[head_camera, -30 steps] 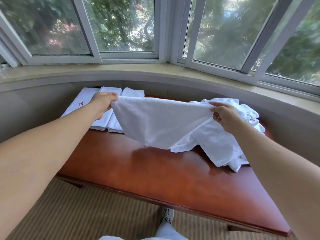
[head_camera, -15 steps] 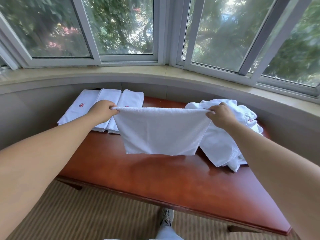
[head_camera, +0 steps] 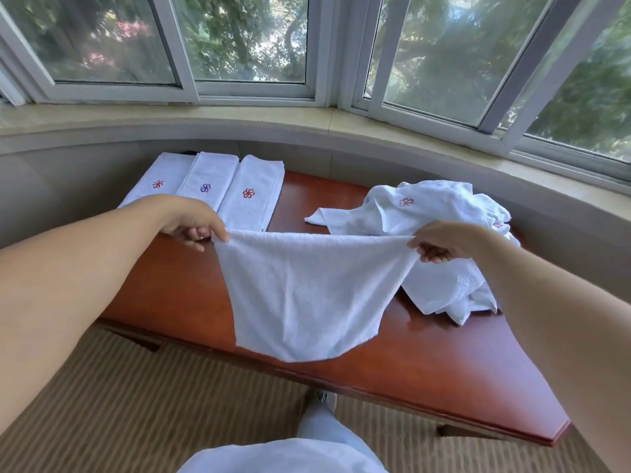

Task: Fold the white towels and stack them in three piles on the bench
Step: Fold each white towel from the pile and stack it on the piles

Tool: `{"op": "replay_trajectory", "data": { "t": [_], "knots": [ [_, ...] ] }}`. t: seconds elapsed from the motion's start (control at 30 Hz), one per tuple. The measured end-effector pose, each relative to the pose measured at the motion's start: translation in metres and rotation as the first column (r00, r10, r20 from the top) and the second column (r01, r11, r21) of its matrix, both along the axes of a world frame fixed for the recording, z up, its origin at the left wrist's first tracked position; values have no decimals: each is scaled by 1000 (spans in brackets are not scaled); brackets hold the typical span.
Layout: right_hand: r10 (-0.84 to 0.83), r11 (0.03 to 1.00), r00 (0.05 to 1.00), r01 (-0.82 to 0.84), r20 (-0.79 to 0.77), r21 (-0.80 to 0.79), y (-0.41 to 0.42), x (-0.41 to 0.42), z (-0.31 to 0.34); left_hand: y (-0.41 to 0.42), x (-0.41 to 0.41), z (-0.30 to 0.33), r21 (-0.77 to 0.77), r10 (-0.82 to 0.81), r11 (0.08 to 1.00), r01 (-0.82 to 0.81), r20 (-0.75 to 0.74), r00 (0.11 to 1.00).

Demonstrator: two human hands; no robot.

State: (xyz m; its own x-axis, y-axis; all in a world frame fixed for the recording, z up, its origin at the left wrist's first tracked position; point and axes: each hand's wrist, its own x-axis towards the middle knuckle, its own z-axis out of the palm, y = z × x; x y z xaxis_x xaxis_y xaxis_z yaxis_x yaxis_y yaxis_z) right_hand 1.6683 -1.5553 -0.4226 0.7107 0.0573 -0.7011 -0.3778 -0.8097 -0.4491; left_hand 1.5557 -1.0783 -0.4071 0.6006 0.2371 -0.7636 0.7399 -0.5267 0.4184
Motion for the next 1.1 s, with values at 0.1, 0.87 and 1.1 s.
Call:
{"op": "replay_trajectory", "data": {
  "t": [0.1, 0.87, 1.1],
  "knots": [
    [-193, 962, 979, 176, 62, 208, 20, 19, -17, -6, 18, -16, -105, 151, 986, -132, 201, 968],
    [-395, 919, 905, 386, -160, -83, 40, -35, -309, -78, -17, -325, 160, 257, 957, -241, -83, 963],
    [-391, 915, 920, 390, 9, -100, 32, -40, -329, -74, -15, -343, 284, 285, 929, -239, -133, 949]
  ]
}}
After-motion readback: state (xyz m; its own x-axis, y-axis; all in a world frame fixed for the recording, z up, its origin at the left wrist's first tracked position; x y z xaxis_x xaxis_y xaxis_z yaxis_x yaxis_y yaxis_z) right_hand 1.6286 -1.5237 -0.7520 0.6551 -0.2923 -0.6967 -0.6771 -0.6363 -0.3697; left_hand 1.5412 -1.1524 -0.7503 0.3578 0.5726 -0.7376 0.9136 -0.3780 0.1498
